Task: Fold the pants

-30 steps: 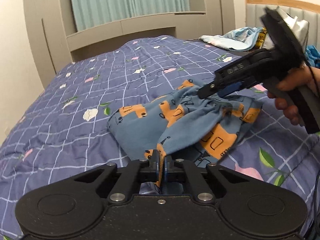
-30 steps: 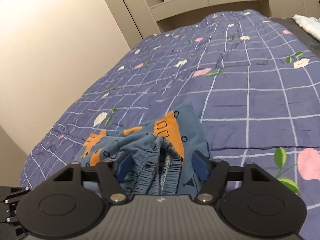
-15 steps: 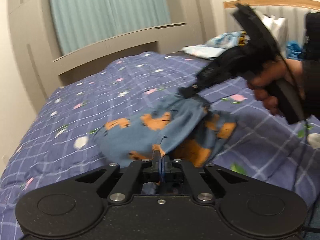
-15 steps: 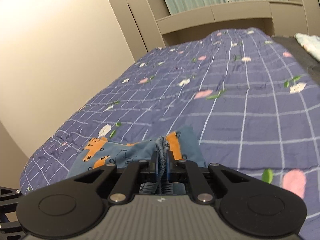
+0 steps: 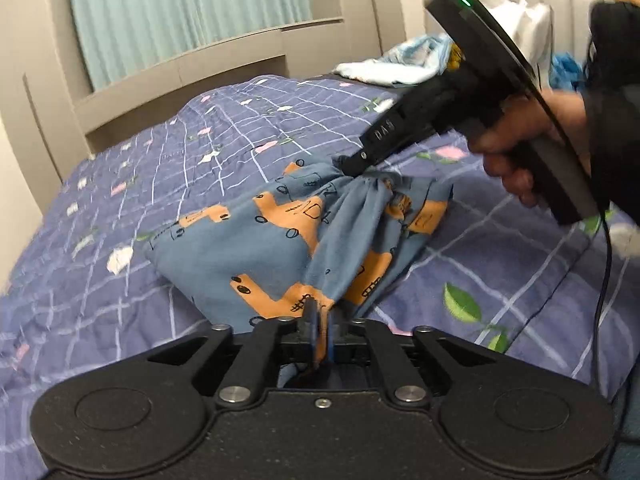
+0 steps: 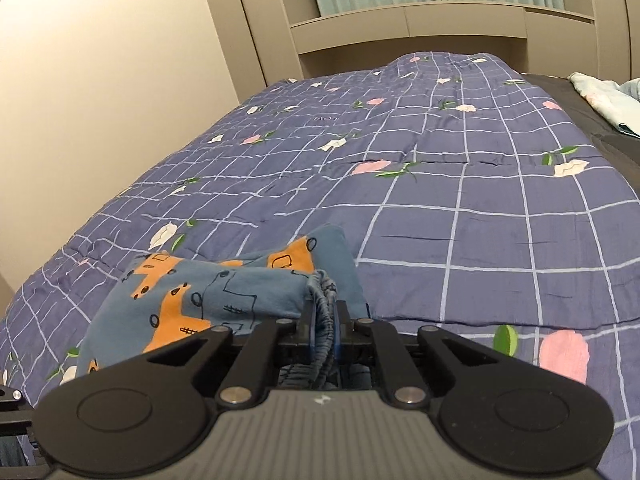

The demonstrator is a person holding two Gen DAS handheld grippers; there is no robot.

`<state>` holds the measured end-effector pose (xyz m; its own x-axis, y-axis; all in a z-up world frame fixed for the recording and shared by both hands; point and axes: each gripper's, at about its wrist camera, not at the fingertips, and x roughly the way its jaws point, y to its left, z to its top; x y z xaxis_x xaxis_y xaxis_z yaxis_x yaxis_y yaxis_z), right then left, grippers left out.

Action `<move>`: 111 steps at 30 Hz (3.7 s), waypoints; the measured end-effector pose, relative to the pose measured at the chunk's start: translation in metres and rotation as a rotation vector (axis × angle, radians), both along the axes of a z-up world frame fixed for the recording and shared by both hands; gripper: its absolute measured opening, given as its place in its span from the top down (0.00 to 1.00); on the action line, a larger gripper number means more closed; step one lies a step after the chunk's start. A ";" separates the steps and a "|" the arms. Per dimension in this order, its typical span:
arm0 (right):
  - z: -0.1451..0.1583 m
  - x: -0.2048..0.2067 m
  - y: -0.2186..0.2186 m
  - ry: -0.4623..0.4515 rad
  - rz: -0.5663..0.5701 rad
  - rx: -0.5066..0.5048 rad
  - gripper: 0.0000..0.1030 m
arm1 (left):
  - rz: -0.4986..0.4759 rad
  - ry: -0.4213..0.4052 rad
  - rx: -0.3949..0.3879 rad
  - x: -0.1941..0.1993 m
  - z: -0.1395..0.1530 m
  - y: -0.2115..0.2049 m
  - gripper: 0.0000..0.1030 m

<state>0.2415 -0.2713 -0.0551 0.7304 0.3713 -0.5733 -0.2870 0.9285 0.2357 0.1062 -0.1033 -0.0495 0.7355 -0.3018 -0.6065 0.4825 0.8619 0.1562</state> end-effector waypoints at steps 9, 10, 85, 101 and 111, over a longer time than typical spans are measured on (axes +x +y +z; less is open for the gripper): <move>0.004 -0.019 0.002 -0.045 -0.054 -0.036 0.20 | 0.066 0.090 -0.236 0.003 0.012 0.023 0.34; 0.004 -0.022 0.002 -0.056 -0.060 -0.043 0.17 | 0.075 0.084 -0.240 0.002 0.014 0.023 0.25; -0.012 0.027 -0.021 -0.006 0.035 0.111 0.31 | 0.517 0.205 -0.443 0.122 -0.009 0.069 0.01; -0.030 0.026 -0.014 0.014 0.025 0.113 0.19 | 0.515 0.244 -0.409 0.107 -0.023 0.053 0.00; -0.029 0.026 0.002 0.007 0.064 0.059 0.01 | 0.511 0.214 -0.414 0.103 -0.027 0.052 0.00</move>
<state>0.2672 -0.2689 -0.0840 0.7002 0.4501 -0.5542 -0.3434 0.8929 0.2912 0.2092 -0.0514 -0.0764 0.7241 -0.1873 -0.6638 -0.0168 0.9573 -0.2884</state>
